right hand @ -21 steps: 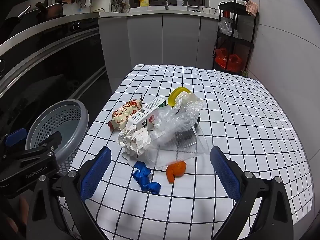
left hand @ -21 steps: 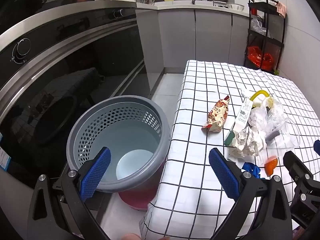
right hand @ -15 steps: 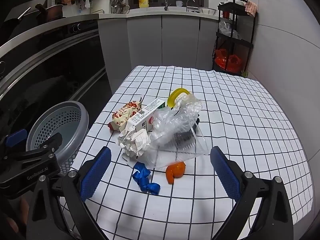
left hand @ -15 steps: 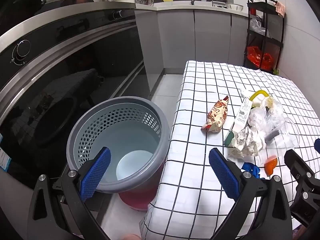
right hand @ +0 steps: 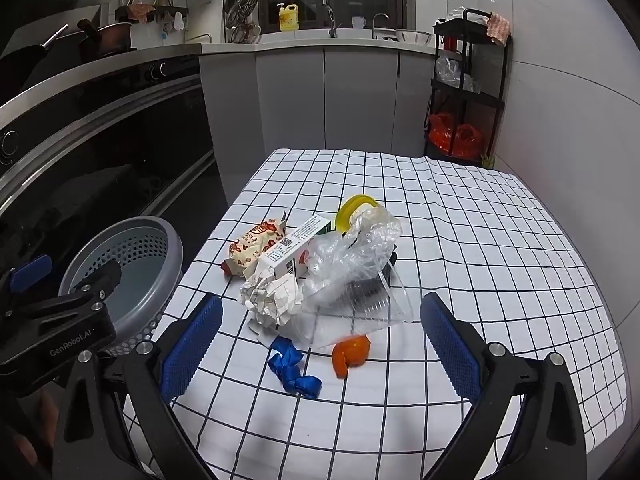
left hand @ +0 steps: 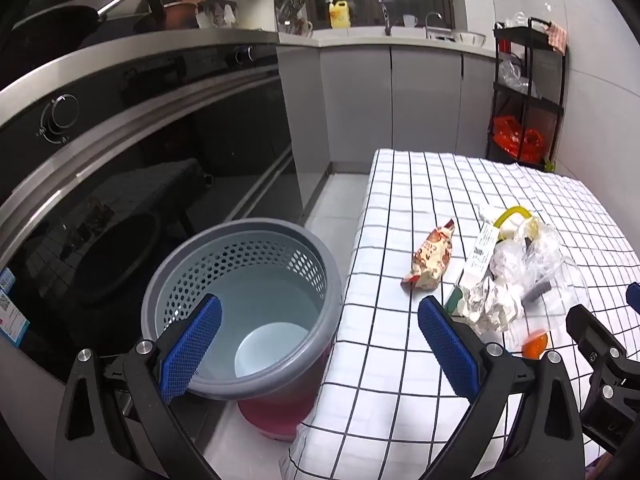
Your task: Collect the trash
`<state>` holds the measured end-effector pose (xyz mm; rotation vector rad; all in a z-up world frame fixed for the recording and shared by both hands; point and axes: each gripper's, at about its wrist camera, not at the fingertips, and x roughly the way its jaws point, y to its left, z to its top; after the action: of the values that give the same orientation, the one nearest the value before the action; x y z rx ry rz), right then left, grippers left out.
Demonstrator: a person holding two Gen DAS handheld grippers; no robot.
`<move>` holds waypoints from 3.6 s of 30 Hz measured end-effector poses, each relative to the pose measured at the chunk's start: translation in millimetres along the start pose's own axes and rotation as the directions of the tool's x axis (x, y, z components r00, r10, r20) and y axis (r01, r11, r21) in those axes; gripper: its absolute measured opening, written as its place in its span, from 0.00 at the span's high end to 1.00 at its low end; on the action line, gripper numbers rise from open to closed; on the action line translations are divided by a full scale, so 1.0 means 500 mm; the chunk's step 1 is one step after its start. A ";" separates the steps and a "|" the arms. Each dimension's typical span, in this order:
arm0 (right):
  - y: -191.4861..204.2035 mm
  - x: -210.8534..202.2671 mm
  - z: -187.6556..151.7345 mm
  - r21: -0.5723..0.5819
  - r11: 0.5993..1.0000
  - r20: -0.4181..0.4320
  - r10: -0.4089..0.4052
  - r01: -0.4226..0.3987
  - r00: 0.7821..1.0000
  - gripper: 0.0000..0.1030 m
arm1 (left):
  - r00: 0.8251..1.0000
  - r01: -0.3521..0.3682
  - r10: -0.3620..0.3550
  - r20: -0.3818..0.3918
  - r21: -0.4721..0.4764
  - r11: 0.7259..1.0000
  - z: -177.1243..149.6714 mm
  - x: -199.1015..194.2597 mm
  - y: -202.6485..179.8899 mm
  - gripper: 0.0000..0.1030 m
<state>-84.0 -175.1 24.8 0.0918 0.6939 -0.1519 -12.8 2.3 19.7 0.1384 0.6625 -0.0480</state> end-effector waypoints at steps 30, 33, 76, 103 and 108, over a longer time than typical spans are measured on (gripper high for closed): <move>-0.005 -0.014 -0.002 0.013 1.000 0.035 0.015 -0.015 0.999 0.08 | 0.999 -0.007 0.007 0.051 -0.007 1.000 0.006 -0.017 0.009 0.06; -0.006 -0.014 -0.002 0.015 1.000 0.034 0.016 -0.017 0.999 0.08 | 0.999 -0.009 0.009 0.050 -0.005 1.000 0.006 -0.016 0.008 0.06; -0.031 -0.005 -0.010 0.041 0.998 0.019 0.043 -0.043 0.999 0.08 | 1.000 -0.002 0.002 0.026 0.001 1.000 -0.002 -0.003 0.005 0.06; -0.155 0.092 -0.056 0.079 0.991 -0.137 0.122 -0.112 0.983 0.08 | 0.994 0.062 -0.057 -0.092 0.056 0.997 -0.037 0.075 -0.078 0.06; -0.171 0.111 -0.036 0.094 0.986 -0.150 0.151 -0.138 0.977 0.08 | 0.996 0.050 -0.043 -0.081 0.082 0.995 -0.037 0.077 -0.093 0.06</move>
<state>-67.9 -263.1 -27.8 0.2357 0.8353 -0.0334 1.9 -41.0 -23.7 0.2067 0.7432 -0.1157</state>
